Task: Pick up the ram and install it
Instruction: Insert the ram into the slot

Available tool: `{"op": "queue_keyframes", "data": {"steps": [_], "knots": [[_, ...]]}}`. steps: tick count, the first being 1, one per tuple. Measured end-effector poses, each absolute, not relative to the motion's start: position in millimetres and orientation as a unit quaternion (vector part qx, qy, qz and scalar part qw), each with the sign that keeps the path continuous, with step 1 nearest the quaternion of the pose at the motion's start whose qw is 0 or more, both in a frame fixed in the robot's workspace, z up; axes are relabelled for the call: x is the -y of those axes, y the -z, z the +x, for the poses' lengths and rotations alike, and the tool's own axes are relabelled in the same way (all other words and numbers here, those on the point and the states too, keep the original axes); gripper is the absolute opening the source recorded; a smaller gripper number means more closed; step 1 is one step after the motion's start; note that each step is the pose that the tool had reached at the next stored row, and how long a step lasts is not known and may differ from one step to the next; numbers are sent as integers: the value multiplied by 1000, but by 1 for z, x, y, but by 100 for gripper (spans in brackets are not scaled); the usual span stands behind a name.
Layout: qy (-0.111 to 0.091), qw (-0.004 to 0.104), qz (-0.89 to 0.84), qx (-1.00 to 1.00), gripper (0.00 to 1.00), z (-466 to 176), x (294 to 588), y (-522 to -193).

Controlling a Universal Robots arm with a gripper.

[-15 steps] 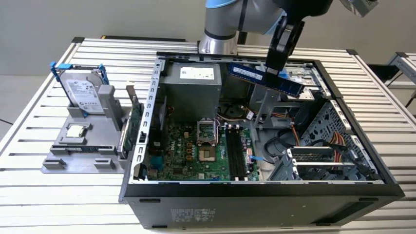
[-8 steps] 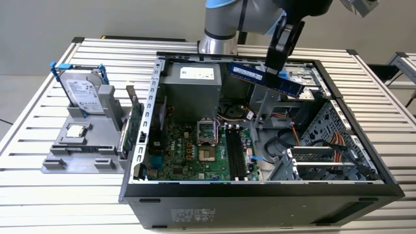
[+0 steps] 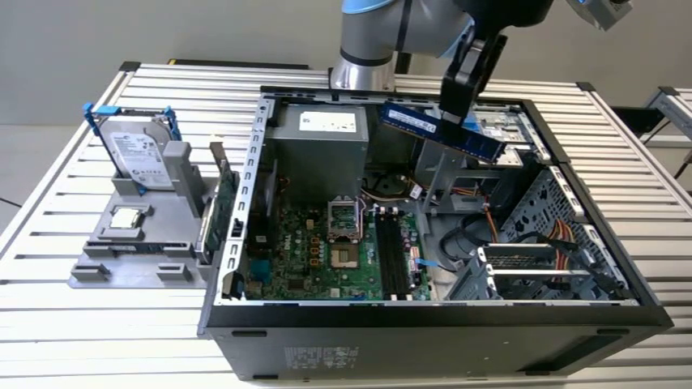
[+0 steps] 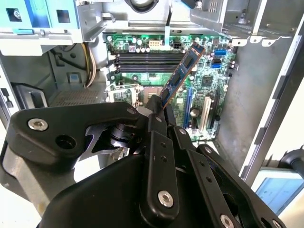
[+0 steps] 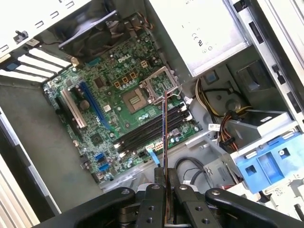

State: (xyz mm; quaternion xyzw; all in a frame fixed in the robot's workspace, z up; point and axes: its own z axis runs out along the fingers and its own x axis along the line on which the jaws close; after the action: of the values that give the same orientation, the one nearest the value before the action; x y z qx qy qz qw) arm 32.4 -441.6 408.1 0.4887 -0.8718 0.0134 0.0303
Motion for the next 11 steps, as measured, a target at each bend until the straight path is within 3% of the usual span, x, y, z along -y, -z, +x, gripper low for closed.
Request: {"op": "queue_keyframes", "data": {"steps": [11], "knots": [[-14, 31, 487, 873, 0, 32, 441, -408]]}}
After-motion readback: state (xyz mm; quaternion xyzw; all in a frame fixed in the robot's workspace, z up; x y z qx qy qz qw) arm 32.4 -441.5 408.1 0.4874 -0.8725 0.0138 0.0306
